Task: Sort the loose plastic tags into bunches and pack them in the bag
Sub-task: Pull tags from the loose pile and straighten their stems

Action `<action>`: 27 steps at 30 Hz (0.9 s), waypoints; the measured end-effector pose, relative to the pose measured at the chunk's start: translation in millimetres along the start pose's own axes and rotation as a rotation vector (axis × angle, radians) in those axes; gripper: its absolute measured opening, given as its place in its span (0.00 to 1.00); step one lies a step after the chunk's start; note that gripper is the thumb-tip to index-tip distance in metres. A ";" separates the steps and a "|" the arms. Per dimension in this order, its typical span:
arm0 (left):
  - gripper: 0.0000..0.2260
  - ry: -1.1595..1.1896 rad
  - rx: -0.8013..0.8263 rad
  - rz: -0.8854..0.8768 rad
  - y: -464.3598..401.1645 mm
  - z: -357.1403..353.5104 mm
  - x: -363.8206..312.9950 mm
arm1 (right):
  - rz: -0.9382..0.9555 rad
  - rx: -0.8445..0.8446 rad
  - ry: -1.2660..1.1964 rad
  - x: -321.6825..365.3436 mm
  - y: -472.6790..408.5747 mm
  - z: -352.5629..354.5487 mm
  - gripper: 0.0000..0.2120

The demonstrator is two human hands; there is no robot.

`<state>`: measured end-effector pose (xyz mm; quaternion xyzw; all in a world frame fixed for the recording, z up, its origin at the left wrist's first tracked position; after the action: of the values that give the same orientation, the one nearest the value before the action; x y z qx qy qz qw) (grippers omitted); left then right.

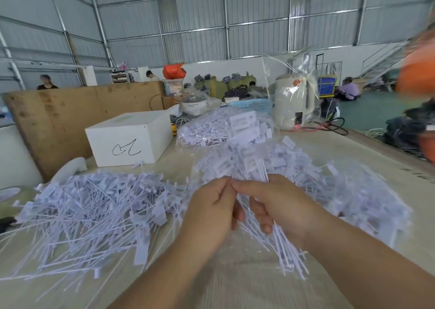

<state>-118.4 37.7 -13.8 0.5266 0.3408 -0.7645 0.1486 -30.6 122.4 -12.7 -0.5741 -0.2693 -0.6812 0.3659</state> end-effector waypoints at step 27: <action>0.11 0.070 -0.098 0.078 -13.9 21.8 9.0 | 0.037 0.615 0.479 6.7 20.0 24.7 0.07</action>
<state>-145.6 34.3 -12.3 0.5582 0.3620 -0.7215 0.1920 -0.5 128.8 -2.4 -0.2669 -0.3575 -0.6767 0.5857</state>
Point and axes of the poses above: each hand's wrist, its own y-axis away from the middle knuckle, its own z-axis out of the back of the hand, x = y × z, the point moved 7 cm from there along -y, towards the middle knuckle, and after that the axes turned 7 degrees about y, right-handed, at the moved point
